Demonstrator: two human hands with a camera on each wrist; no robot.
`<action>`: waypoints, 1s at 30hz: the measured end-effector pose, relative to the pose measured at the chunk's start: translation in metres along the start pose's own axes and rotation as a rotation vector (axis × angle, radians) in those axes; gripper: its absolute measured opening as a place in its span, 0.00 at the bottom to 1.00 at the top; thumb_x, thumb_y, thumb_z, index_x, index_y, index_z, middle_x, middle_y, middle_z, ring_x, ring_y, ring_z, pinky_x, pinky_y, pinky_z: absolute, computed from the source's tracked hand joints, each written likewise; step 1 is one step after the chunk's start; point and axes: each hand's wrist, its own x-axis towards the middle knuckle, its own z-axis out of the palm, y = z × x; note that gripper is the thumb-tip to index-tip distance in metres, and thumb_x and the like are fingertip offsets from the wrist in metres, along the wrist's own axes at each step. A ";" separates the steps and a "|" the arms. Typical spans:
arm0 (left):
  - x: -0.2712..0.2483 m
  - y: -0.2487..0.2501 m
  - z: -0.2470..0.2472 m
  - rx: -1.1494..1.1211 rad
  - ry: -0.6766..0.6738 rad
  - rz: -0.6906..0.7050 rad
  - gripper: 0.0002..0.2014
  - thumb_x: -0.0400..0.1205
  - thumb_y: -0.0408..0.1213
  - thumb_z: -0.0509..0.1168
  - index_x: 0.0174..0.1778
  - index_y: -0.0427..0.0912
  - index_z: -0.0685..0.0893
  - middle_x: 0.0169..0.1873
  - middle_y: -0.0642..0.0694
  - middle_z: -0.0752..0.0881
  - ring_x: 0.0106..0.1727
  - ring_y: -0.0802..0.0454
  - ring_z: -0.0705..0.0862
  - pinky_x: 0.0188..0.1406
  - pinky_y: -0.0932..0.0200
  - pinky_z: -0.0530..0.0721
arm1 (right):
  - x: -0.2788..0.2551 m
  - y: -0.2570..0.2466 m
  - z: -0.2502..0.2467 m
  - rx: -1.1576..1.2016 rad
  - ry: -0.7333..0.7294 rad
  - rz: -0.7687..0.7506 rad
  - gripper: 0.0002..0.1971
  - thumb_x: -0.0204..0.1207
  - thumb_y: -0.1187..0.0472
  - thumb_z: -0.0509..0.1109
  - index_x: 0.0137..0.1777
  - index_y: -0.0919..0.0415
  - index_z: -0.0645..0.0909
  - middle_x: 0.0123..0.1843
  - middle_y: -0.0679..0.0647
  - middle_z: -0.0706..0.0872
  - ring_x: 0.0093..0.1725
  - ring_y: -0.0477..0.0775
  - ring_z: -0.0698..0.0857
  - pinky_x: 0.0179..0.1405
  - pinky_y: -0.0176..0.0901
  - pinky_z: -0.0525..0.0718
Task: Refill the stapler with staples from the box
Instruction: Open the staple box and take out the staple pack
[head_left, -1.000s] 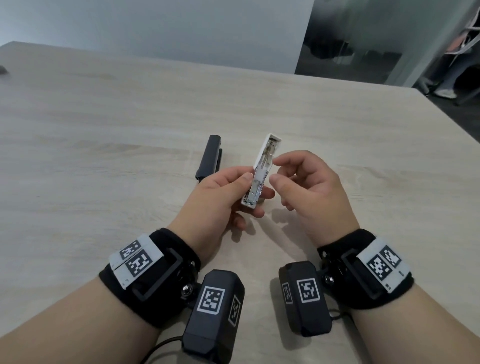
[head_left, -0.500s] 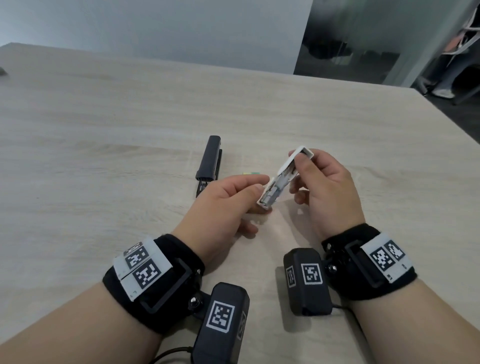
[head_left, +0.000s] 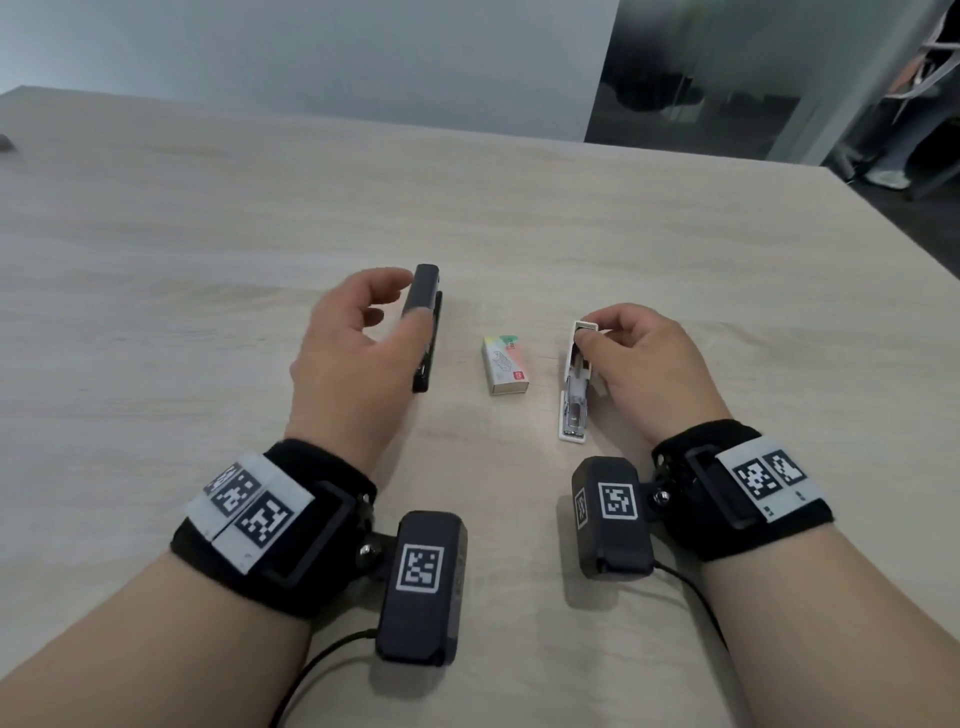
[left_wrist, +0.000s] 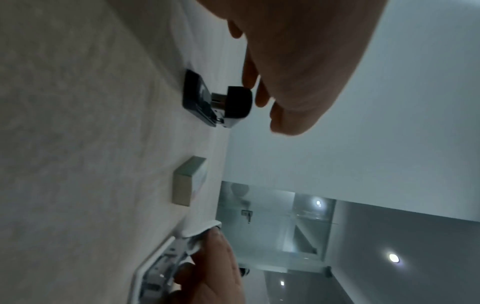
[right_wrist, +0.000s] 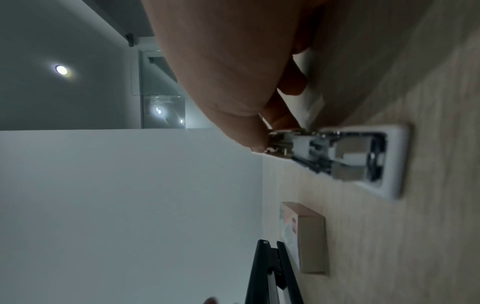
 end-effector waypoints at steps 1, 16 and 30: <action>0.000 -0.002 0.000 0.109 -0.068 -0.040 0.21 0.76 0.54 0.69 0.66 0.67 0.82 0.55 0.69 0.84 0.64 0.57 0.82 0.65 0.54 0.83 | 0.001 0.000 0.000 -0.018 -0.012 0.004 0.05 0.79 0.52 0.72 0.49 0.49 0.88 0.43 0.47 0.93 0.43 0.49 0.90 0.48 0.49 0.86; -0.009 0.006 0.011 -0.214 -0.124 0.026 0.18 0.81 0.31 0.67 0.66 0.52 0.86 0.53 0.54 0.92 0.48 0.54 0.92 0.41 0.61 0.88 | -0.026 -0.026 -0.008 -0.008 0.116 -0.439 0.13 0.78 0.54 0.73 0.62 0.42 0.83 0.61 0.38 0.81 0.63 0.46 0.81 0.64 0.33 0.78; -0.016 0.003 0.017 -0.382 -0.477 0.073 0.11 0.80 0.29 0.74 0.56 0.46 0.93 0.46 0.40 0.95 0.46 0.46 0.94 0.43 0.52 0.92 | -0.034 -0.027 -0.001 0.008 -0.245 -0.485 0.07 0.80 0.57 0.76 0.55 0.52 0.85 0.48 0.43 0.87 0.50 0.44 0.85 0.48 0.32 0.80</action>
